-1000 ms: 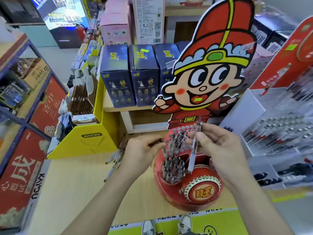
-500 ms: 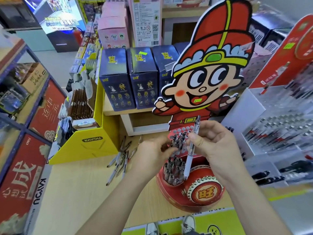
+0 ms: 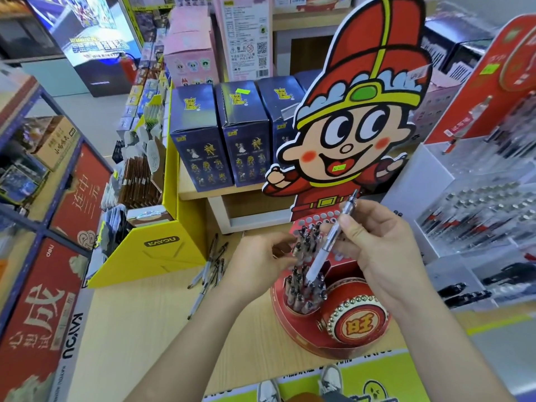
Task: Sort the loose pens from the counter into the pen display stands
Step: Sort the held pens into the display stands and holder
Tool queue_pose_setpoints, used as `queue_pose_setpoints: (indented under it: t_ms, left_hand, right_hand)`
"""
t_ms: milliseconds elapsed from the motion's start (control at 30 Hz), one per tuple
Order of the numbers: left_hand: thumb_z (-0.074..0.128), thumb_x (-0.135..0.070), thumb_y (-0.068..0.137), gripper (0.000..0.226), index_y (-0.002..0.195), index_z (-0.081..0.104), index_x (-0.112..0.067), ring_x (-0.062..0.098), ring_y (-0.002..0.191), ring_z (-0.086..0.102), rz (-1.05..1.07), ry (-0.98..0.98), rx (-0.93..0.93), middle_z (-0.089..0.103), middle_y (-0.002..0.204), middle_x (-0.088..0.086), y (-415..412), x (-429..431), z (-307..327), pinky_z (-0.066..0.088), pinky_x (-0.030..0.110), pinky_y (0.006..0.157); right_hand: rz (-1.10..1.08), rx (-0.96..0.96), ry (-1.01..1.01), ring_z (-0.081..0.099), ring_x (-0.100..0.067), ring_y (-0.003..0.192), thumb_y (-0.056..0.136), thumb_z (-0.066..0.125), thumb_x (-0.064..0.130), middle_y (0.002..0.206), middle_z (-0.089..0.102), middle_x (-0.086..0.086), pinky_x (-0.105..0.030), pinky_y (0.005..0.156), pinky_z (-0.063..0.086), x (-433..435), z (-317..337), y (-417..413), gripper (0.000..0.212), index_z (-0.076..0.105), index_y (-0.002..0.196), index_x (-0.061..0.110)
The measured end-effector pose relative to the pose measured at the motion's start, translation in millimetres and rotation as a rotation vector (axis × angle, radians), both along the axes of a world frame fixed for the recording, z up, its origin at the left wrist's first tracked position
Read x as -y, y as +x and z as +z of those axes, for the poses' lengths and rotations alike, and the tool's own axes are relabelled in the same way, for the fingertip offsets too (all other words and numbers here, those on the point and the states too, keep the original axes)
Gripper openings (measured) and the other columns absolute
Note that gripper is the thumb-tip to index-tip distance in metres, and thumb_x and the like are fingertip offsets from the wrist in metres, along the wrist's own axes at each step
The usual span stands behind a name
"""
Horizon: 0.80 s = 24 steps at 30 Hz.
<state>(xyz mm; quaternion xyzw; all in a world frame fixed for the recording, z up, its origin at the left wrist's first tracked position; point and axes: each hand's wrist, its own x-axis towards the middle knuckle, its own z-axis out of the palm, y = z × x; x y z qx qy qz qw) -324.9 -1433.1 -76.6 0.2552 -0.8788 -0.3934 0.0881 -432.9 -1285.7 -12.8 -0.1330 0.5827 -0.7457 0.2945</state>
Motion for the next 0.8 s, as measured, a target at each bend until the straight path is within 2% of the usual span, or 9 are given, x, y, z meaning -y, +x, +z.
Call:
queue_pose_setpoints:
  t_ms: [100, 200, 300, 367, 467, 533, 633, 733, 800]
  left_hand:
    - [0.064, -0.017, 0.090, 0.020, 0.107, 0.072, -0.027, -0.006, 0.084, 0.061, 0.092, 0.010, -0.118, 0.065, 0.085, -0.028, 9.0, 3.0, 16.0, 0.052, 0.022, 0.082]
    - [0.060, -0.027, 0.092, 0.015, 0.103, 0.070, -0.026, 0.005, 0.083, 0.067, 0.091, 0.335, -0.302, 0.072, 0.086, -0.013, 11.3, 1.6, 47.9, 0.054, 0.026, 0.073]
    - [0.067, -0.032, 0.083, 0.028, 0.111, 0.068, -0.027, 0.009, 0.089, 0.068, -0.048, 0.383, -0.332, 0.073, 0.094, -0.008, 9.5, -0.8, 72.2, 0.055, 0.027, 0.078]
    - [0.074, -0.022, 0.080, 0.036, 0.114, 0.065, -0.032, 0.006, 0.091, 0.068, -0.104, 0.311, -0.299, 0.073, 0.094, -0.009, 8.5, -0.4, 79.3, 0.054, 0.027, 0.082]
    - [0.076, -0.006, 0.078, 0.058, 0.123, 0.057, -0.038, 0.008, 0.085, 0.068, -0.129, 0.306, -0.263, 0.072, 0.087, -0.005, 13.2, 8.1, 79.3, 0.055, 0.024, 0.079]
    - [0.074, -0.001, 0.079, 0.067, 0.129, 0.054, -0.040, 0.010, 0.083, 0.066, -0.102, 0.225, -0.266, 0.068, 0.083, -0.007, 18.1, 16.0, 75.1, 0.055, 0.023, 0.079]
    - [0.072, -0.001, 0.081, 0.059, 0.123, 0.058, -0.039, 0.010, 0.084, 0.066, 0.067, 0.144, -0.365, 0.066, 0.084, -0.007, 22.4, 30.0, 62.0, 0.054, 0.024, 0.082]
    - [0.071, -0.002, 0.081, 0.046, 0.117, 0.060, -0.028, 0.008, 0.090, 0.067, 0.211, 0.199, -0.412, 0.070, 0.091, -0.005, 21.1, 37.0, 42.8, 0.054, 0.027, 0.086]
    - [0.071, 0.001, 0.080, 0.046, 0.109, 0.059, -0.032, 0.004, 0.089, 0.067, 0.225, 0.253, -0.432, 0.070, 0.090, -0.010, 18.1, 33.5, 30.0, 0.052, 0.022, 0.085]
  right_hand:
    - [-0.012, -0.012, 0.001, 0.073, -0.025, 0.084, 0.075, 0.067, 0.012, 0.080, 0.069, -0.001, -0.037, 0.073, 0.061, 0.7, 0.6, -0.6, 0.019, 0.067, 0.094, 0.009]
    - [-0.005, -0.112, 0.053, 0.070, -0.015, 0.082, 0.070, 0.072, 0.016, 0.082, 0.073, 0.001, -0.030, 0.077, 0.057, 4.8, 1.7, 2.8, 0.022, 0.071, 0.092, 0.013]
    - [0.043, -0.221, 0.081, 0.069, -0.010, 0.079, 0.072, 0.077, 0.008, 0.082, 0.075, 0.001, -0.018, 0.071, 0.053, 12.9, 5.1, 9.2, 0.020, 0.072, 0.091, 0.011]
    - [0.069, -0.267, 0.101, 0.070, -0.013, 0.079, 0.074, 0.078, 0.004, 0.082, 0.076, -0.003, -0.020, 0.070, 0.054, 17.6, 5.8, 12.1, 0.018, 0.073, 0.091, 0.008]
    - [0.152, -0.334, 0.160, 0.069, -0.011, 0.083, 0.079, 0.076, 0.013, 0.084, 0.075, 0.001, -0.022, 0.074, 0.053, 20.1, 6.7, 13.8, 0.011, 0.075, 0.089, 0.018]
    - [0.182, -0.480, 0.267, 0.066, -0.004, 0.085, 0.085, 0.072, 0.020, 0.086, 0.073, 0.009, -0.023, 0.078, 0.051, 19.7, 4.0, 11.2, 0.007, 0.074, 0.088, 0.026]
    - [0.142, -0.815, 0.497, 0.057, -0.002, 0.099, 0.088, 0.070, 0.020, 0.097, 0.067, 0.017, -0.024, 0.089, 0.043, 18.2, -2.8, 1.7, 0.012, 0.072, 0.095, 0.029]
    - [0.187, -1.109, 0.656, 0.049, -0.009, 0.109, 0.089, 0.068, 0.020, 0.110, 0.063, 0.013, -0.021, 0.094, 0.032, 16.9, -11.8, -5.1, 0.020, 0.071, 0.107, 0.026]
    - [0.210, -1.253, 0.738, 0.051, -0.014, 0.110, 0.089, 0.068, 0.022, 0.112, 0.064, 0.011, -0.029, 0.093, 0.034, 16.9, -19.5, -4.3, 0.022, 0.070, 0.110, 0.027]
